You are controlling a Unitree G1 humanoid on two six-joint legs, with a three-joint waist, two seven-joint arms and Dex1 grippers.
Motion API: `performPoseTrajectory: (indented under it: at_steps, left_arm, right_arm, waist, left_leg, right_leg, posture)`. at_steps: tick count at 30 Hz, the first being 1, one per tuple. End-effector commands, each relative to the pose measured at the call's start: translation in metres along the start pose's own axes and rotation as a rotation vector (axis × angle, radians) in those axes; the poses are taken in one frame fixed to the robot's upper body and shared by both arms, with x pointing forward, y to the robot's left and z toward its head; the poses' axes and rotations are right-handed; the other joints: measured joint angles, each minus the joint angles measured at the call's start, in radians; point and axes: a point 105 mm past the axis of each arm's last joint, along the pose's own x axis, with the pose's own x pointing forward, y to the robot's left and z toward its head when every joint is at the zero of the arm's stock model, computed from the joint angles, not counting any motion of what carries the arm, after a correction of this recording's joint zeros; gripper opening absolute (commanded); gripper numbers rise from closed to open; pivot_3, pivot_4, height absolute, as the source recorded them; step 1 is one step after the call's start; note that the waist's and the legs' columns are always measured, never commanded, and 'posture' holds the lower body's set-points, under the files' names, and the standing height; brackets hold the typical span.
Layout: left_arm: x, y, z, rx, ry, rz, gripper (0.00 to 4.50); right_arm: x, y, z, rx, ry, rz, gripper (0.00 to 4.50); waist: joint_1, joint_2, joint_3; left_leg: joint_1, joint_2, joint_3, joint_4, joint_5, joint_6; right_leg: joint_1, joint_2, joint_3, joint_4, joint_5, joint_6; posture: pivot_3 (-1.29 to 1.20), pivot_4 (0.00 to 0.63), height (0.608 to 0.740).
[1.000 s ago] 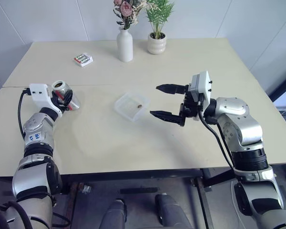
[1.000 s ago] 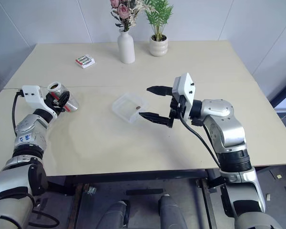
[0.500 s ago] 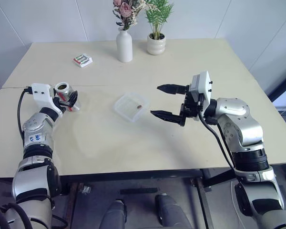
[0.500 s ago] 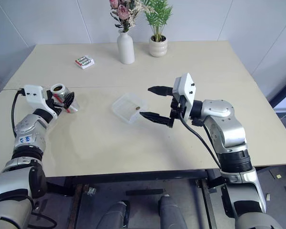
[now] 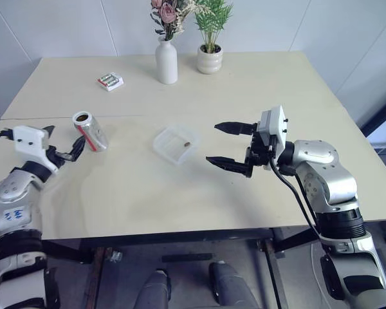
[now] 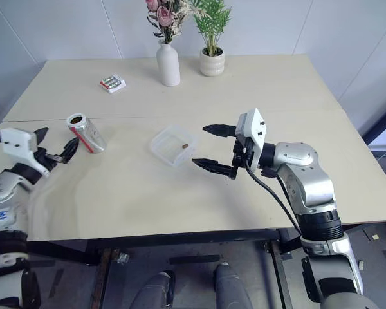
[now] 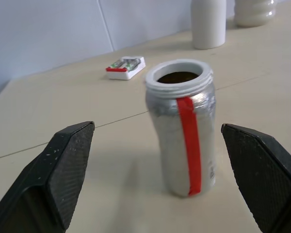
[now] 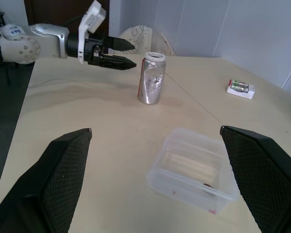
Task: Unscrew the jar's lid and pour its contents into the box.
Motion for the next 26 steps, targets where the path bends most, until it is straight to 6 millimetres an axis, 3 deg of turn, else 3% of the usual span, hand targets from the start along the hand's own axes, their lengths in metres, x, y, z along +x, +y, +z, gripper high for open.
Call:
performPoseTrajectory:
  at_steps: [1,4,9,13,21,26]
  left_arm:
    - [-0.028,-0.019,0.031,0.082,-0.055,-0.159,4.48]
    - [-0.049,-0.064,0.045,0.178,-0.070,-0.464,4.48]
    - [-0.071,-0.101,0.048,0.233,-0.027,-0.741,4.48]
    - [-0.078,-0.103,0.051,0.247,-0.014,-0.820,4.48]
    - [-0.079,-0.090,0.042,0.260,0.006,-0.770,4.48]
    - [-0.071,-0.099,0.042,0.262,-0.023,-0.760,4.48]
  right_arm:
    - [-0.016,0.003,0.018,-0.065,-0.021,-0.004,4.50]
    - [-0.028,0.007,0.013,-0.094,0.047,0.005,4.50]
    - [-0.048,0.012,0.000,-0.096,0.132,0.035,4.50]
    - [-0.059,0.013,-0.003,-0.095,0.166,0.039,4.50]
    - [-0.061,0.022,-0.005,-0.076,0.165,0.045,4.50]
    - [-0.064,0.019,-0.008,-0.080,0.180,0.015,4.50]
  waist:
    - [-0.002,0.000,0.000]
    - [0.007,0.000,0.000]
    - [0.024,0.000,0.000]
    - [0.018,0.001,0.000]
    - [0.020,0.001,0.000]
    - [0.020,0.001,0.000]
  left_leg:
    - [0.000,0.001,0.001,-0.001,0.000,0.000]
    - [0.000,0.002,0.002,-0.005,0.000,0.000]
    - [0.003,0.002,0.004,-0.008,0.000,0.000]
    - [0.004,0.003,0.007,-0.009,0.000,0.000]
    - [0.005,0.004,0.009,-0.009,-0.001,0.001]
    - [0.005,0.004,0.009,-0.009,-0.001,0.001]
  right_leg:
    - [0.000,0.000,0.000,-0.001,0.000,0.000]
    - [0.000,-0.001,0.001,-0.005,-0.001,-0.002]
    - [0.002,0.002,0.000,-0.008,-0.003,-0.006]
    - [0.005,0.004,0.001,-0.015,-0.007,-0.015]
    - [0.006,0.005,0.003,-0.016,-0.004,-0.009]
    - [0.007,0.004,0.003,-0.017,-0.004,-0.009]
  posture:
    - [0.00,0.150,0.740]
    - [0.00,0.150,0.740]
    - [0.00,0.150,0.740]
    - [0.00,0.150,0.740]
    - [0.00,0.150,0.740]
    - [0.00,0.150,0.740]
